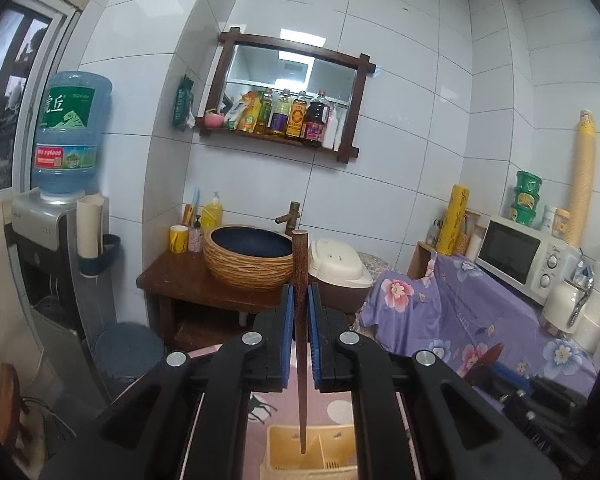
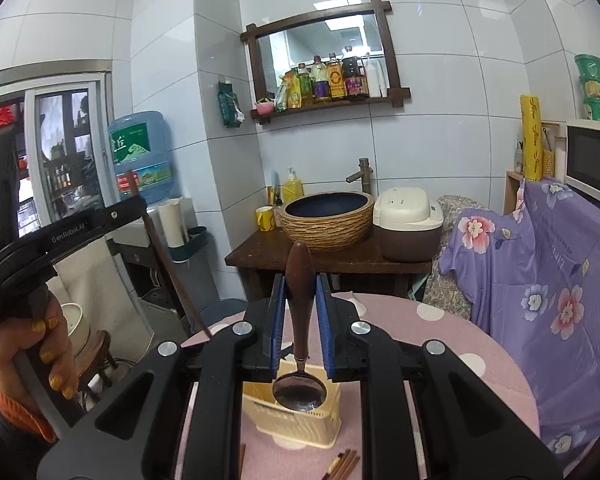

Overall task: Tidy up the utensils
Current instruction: 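Lift the spoon with the right tool while the left tool lifts the chopstick over the holder, then open the right tool dropping the spoon while the left tool drops the chopstick into the holder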

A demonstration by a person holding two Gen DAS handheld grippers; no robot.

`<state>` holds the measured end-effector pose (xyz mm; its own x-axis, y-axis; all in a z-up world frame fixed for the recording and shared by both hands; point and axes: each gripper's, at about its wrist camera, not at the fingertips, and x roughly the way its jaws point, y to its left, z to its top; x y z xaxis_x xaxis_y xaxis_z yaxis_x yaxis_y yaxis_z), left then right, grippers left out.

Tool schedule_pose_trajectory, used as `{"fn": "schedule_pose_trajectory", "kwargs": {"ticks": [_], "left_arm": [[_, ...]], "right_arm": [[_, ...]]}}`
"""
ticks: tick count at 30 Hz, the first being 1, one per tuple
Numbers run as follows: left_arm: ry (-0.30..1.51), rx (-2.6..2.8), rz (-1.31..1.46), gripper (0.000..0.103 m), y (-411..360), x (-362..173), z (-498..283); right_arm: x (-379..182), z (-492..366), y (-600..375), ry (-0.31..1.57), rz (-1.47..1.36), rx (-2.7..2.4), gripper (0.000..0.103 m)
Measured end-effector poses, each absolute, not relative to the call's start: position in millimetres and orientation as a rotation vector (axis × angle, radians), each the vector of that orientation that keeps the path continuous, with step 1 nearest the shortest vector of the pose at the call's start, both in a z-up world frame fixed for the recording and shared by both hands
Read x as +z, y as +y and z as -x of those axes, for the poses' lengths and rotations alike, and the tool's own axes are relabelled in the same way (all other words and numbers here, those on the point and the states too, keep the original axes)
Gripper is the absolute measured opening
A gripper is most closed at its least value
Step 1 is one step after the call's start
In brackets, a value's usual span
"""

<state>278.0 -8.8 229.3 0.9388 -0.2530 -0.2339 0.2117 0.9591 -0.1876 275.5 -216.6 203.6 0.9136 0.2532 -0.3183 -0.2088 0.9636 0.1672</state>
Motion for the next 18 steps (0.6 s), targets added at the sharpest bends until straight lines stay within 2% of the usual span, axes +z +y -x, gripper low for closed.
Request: {"fn": "schedule_pose_trajectory", "kwargs": {"ticks": [10, 18], "left_arm": [[0.393, -0.203, 0.131, 0.008, -29.7, 136.6, -308.3], [0.506, -0.192, 0.127, 0.008, -31.0, 82.7, -320.0]], "right_arm": [[113.0, -317.3, -192.2, 0.454, -0.106, 0.194, 0.016], [66.7, -328.8, -184.2, 0.546, -0.096, 0.181, 0.016]]}}
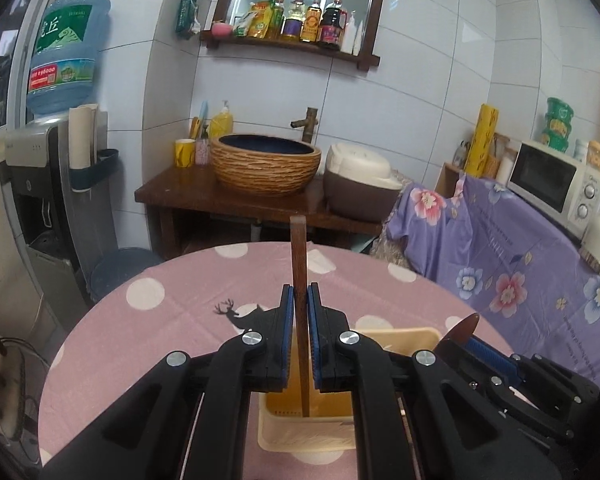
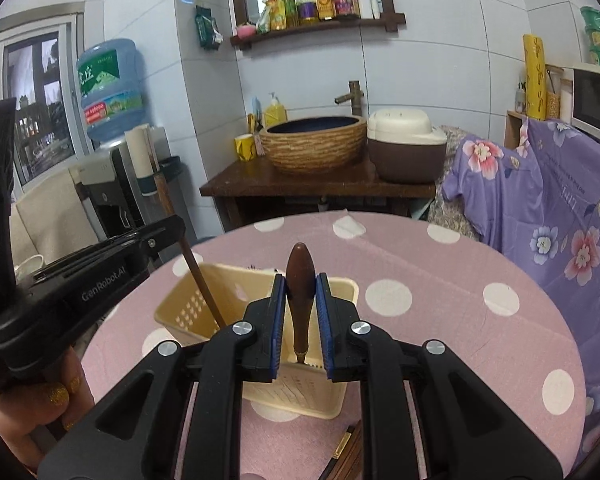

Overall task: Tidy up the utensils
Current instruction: 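Open the right tool dropping the spoon while the left tool drops the chopstick into the holder, then grasp a brown chopstick with the right tool while the left tool grasps a black chopstick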

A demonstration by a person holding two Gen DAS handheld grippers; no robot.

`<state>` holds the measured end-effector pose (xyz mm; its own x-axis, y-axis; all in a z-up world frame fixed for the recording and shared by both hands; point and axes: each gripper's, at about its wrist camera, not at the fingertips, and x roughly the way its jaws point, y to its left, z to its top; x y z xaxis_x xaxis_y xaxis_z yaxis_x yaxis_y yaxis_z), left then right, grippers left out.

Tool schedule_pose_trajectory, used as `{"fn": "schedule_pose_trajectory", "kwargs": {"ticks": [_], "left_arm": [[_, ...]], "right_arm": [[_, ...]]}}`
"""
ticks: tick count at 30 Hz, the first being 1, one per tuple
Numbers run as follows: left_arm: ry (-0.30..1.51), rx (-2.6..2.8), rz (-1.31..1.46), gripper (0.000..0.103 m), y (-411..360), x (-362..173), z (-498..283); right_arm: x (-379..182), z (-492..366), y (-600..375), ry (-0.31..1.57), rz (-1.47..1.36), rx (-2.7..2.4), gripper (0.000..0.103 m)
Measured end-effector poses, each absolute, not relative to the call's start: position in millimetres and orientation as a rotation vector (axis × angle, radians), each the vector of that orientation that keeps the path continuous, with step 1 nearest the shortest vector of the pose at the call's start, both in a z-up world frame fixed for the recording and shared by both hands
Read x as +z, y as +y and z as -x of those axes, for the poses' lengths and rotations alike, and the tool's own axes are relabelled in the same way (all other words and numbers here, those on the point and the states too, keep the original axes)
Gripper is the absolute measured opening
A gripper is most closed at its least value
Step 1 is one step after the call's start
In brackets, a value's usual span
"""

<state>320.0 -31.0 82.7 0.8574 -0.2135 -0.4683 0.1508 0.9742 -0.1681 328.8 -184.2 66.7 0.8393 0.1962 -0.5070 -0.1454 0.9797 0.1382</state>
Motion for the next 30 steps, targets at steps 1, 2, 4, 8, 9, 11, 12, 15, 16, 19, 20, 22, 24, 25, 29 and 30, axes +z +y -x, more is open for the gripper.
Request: {"fn": "schedule_pose_trajectory", "kwargs": {"ticks": [1, 2, 4, 8, 9, 11, 12, 15, 16, 19, 20, 22, 24, 25, 29, 30], "left_arm": [[0.516, -0.197, 0.129, 0.008, -30.6, 79.9, -320.7], [0.53, -0.203, 0.135, 0.008, -29.6, 77.6, -322.0], [0.542, -0.207, 0.141, 0.008, -28.6, 75.0, -323.1], [0.533, -0.228, 0.149, 0.012, -26.3, 77.9, -314.9], [0.533, -0.235, 0.149, 0.024, -25.4, 78.5, -312.0], [0.53, -0.244, 0.153, 0.053, -20.8, 79.7, -299.7], [0.525, -0.241, 0.154, 0.058, -18.5, 79.2, -293.1], [0.537, -0.221, 0.129, 0.058, -8.5, 74.1, -268.7], [0.552, -0.216, 0.13, 0.058, -3.2, 69.5, -260.5], [0.627, -0.196, 0.133, 0.058, 12.0, 45.0, -236.8], [0.652, -0.187, 0.127, 0.058, 15.8, 34.8, -228.7], [0.697, -0.158, 0.118, 0.057, 20.4, 14.7, -215.0], [0.741, -0.159, 0.111, 0.056, 22.2, -2.8, -204.8], [0.758, -0.143, 0.11, 0.056, 22.8, -12.2, -199.6], [0.802, -0.127, 0.108, 0.056, 22.7, -33.3, -188.9], [0.81, -0.131, 0.101, 0.056, 20.7, -36.7, -187.7]], "right_arm": [[62.9, -328.5, -183.3, 0.546, -0.095, 0.177, 0.016], [60.7, -326.9, -182.5, 0.536, -0.091, 0.173, 0.016], [58.8, -327.9, -183.3, 0.534, -0.095, 0.173, 0.016], [60.5, -320.9, -185.0, 0.506, -0.092, 0.175, 0.028], [60.8, -316.4, -186.6, 0.493, -0.097, 0.174, 0.036], [62.3, -306.7, -191.1, 0.483, -0.109, 0.174, 0.04], [62.9, -298.2, -193.2, 0.479, -0.112, 0.168, 0.041], [59.5, -276.6, -199.3, 0.489, -0.097, 0.137, 0.041], [55.0, -268.7, -203.0, 0.506, -0.1, 0.124, 0.041], [33.4, -249.5, -211.7, 0.594, -0.106, 0.093, 0.045], [20.7, -241.3, -214.4, 0.631, -0.104, 0.077, 0.045], [-2.3, -229.2, -217.3, 0.699, -0.097, 0.044, 0.045], [-29.3, -217.4, -215.6, 0.777, -0.097, 0.029, 0.045], [-38.7, -214.3, -214.3, 0.809, -0.096, 0.031, 0.045], [-63.1, -196.8, -202.1, 0.863, -0.089, 0.037, 0.045], [-66.0, -193.9, -198.8, 0.866, -0.086, 0.047, 0.045]]}}
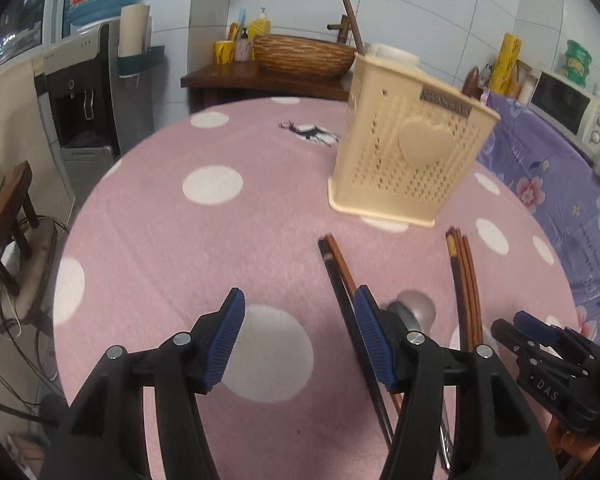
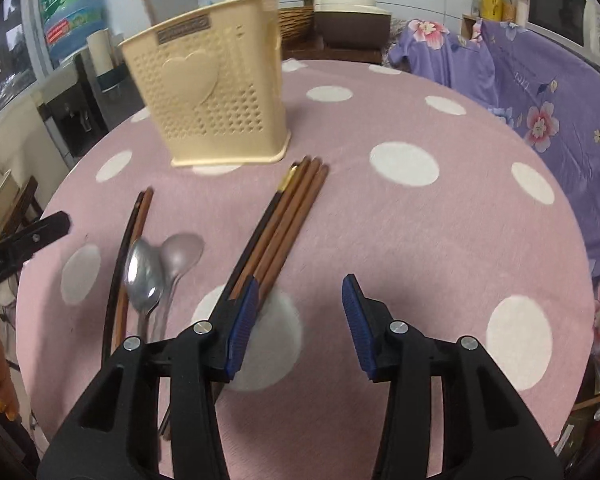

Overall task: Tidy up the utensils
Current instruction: 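Grasp a brown chopstick with the right tool while the left tool grasps a black chopstick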

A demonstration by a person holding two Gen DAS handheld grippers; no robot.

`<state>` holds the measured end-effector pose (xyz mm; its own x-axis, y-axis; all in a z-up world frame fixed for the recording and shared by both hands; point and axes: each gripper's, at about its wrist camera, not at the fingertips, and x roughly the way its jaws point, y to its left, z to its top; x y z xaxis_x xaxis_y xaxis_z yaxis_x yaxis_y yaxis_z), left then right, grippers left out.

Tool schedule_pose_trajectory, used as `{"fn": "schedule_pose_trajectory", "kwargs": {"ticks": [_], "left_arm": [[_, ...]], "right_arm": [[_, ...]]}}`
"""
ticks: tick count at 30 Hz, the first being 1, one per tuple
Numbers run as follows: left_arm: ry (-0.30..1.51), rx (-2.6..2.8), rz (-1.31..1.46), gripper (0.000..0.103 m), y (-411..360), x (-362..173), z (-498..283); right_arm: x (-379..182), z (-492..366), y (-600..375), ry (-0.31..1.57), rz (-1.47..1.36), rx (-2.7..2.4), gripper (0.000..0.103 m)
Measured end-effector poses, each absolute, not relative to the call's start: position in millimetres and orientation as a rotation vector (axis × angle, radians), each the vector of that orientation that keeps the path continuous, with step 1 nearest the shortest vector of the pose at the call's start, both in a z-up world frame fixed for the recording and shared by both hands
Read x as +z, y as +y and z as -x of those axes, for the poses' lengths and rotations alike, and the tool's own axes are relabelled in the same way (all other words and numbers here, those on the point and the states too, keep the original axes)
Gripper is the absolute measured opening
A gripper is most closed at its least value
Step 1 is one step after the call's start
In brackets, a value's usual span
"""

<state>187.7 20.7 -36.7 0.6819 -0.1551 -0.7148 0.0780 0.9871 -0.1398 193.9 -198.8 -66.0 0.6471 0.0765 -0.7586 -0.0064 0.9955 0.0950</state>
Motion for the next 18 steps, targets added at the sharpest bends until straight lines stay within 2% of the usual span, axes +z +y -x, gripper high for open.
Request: {"fn": "schedule_pose_trajectory", "kwargs": {"ticks": [8, 12, 18], "left_arm": [[0.88, -0.178, 0.037, 0.056, -1.1, -62.9, -176.6], [0.891, -0.17, -0.045, 0.06, -7.2, -75.0, -170.0], [0.89, -0.083, -0.031, 0.059, 15.7, -70.8, -168.7]], "right_arm": [[-81.7, -181.5, -178.0, 0.886, -0.04, 0.107, 0.045], [-79.9, -175.9, -203.5, 0.894, -0.017, 0.046, 0.046], [-73.9, -165.3, -252.3, 0.887, -0.111, -0.032, 0.046]]}}
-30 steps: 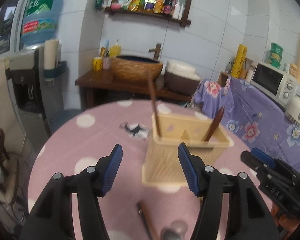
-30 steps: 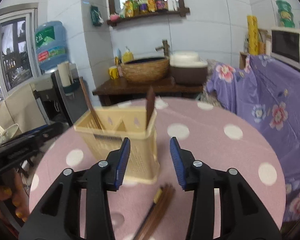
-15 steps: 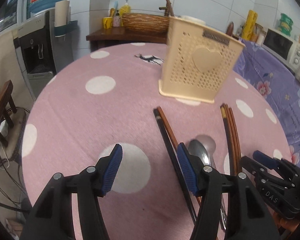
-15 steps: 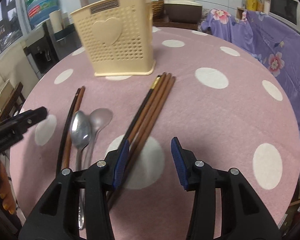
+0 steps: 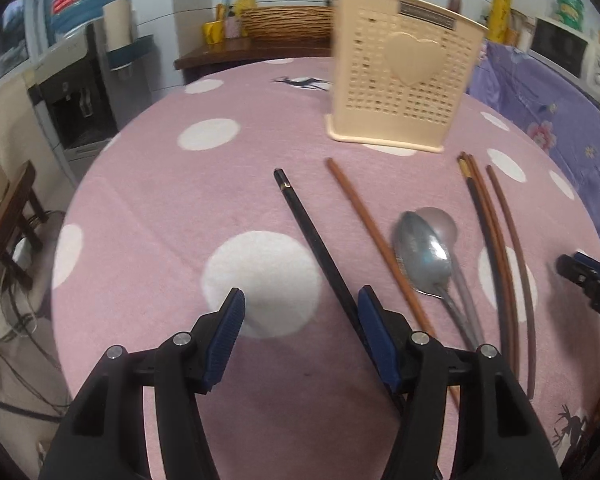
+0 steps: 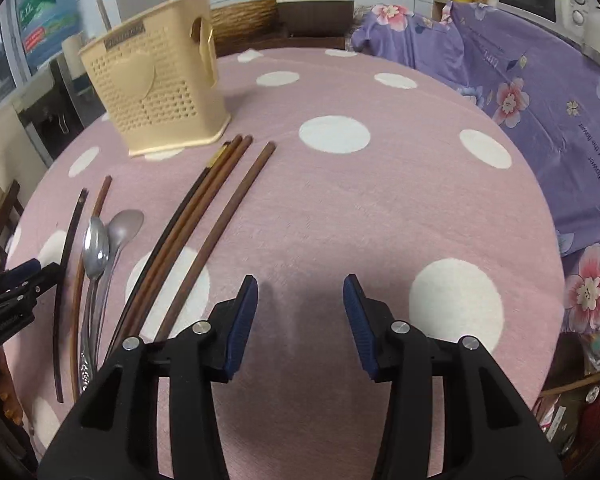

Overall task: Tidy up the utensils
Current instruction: 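Grasp a brown chopstick with the right tool while the left tool grasps a black chopstick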

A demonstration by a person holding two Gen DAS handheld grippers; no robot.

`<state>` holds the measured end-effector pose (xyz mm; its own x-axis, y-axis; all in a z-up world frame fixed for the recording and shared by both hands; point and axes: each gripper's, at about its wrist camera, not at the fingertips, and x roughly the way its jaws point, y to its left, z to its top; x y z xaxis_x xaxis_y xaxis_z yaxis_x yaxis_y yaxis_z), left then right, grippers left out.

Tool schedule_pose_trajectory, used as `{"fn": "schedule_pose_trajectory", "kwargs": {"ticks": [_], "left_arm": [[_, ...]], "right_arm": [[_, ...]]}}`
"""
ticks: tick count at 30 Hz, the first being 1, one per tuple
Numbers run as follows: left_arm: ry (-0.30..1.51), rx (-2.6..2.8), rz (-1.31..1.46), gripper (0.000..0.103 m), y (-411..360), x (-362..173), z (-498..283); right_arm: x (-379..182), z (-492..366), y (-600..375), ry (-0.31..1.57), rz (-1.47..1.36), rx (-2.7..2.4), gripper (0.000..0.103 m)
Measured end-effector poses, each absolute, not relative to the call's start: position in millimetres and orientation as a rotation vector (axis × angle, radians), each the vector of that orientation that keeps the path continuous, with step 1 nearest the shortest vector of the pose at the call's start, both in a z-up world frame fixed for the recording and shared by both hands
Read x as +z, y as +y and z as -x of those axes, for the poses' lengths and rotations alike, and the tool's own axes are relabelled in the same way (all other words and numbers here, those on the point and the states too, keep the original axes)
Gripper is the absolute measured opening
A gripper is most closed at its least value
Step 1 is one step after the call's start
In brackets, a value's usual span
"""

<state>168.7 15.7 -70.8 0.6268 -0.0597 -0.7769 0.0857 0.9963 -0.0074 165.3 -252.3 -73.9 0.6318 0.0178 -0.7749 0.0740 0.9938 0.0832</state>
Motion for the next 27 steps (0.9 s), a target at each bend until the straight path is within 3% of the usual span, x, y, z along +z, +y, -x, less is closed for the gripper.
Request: {"fn": "schedule_pose_trajectory", "kwargs": {"ticks": [13, 21, 27], "left_arm": [[0.883, -0.047, 0.083, 0.058, 35.2, -60.3, -189.2], [0.885, -0.037, 0.083, 0.056, 29.3, -58.9, -207.0], [0.891, -0.022, 0.11, 0.053, 31.7, -62.2, -212.2]], "right_arm": [[-67.3, -192.0, -226.7, 0.893, -0.205, 0.035, 0.045], [-67.0, -229.6, -217.0, 0.928, -0.191, -0.029, 0.029], [-75.4, -252.9, -219.8, 0.958, -0.231, -0.088, 0.024]]}}
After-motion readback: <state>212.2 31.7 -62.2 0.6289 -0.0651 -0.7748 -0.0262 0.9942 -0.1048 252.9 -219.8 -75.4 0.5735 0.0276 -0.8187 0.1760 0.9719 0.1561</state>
